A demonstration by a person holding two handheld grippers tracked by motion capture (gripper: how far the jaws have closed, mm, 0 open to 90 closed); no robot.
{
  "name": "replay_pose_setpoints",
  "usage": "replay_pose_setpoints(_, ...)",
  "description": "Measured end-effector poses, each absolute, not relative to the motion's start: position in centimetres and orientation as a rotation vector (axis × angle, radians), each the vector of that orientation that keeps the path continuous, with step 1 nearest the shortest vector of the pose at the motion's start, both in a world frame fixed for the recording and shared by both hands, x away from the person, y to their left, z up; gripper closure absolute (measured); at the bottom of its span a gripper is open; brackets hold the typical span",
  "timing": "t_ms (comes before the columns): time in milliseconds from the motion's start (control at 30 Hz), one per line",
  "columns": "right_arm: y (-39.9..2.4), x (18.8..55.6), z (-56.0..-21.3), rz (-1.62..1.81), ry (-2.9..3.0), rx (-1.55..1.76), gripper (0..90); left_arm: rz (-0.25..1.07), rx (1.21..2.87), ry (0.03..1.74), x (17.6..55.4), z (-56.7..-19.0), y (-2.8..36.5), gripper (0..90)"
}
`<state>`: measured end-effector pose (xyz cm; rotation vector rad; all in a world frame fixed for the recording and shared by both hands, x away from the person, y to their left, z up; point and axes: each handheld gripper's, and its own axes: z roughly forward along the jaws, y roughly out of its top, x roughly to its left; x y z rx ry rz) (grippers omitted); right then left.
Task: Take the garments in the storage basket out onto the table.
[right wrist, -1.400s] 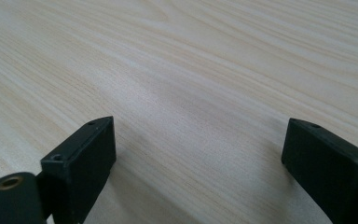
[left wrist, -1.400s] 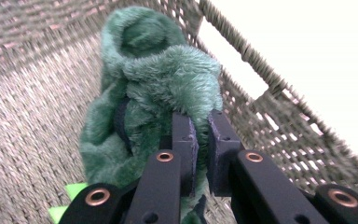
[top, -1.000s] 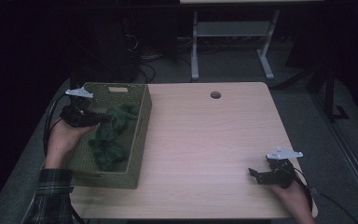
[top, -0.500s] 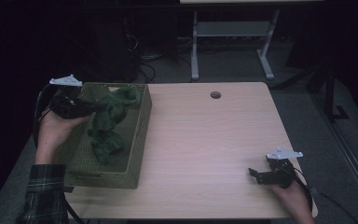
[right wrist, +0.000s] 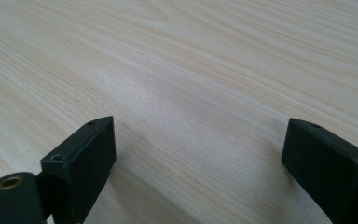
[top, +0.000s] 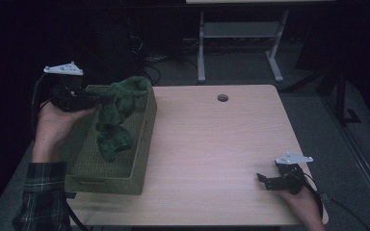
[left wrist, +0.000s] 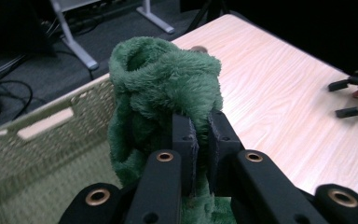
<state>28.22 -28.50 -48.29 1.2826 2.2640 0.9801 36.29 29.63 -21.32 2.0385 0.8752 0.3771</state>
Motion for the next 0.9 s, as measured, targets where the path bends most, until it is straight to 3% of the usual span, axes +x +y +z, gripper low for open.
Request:
replay_pose_setpoints(600, -28.5, 28.2, -48.3, 0.979, 2.265, 1.282, 9.5, 0.298, 2.069, 0.712, 36.8, -19.1, 24.0, 83.4)
replay_pose_setpoints(900, -28.5, 28.2, -48.3, 0.980, 2.266, 1.283, 9.5, 0.270, 2.096, 0.641, 36.6, -19.1, 19.2, 83.4)
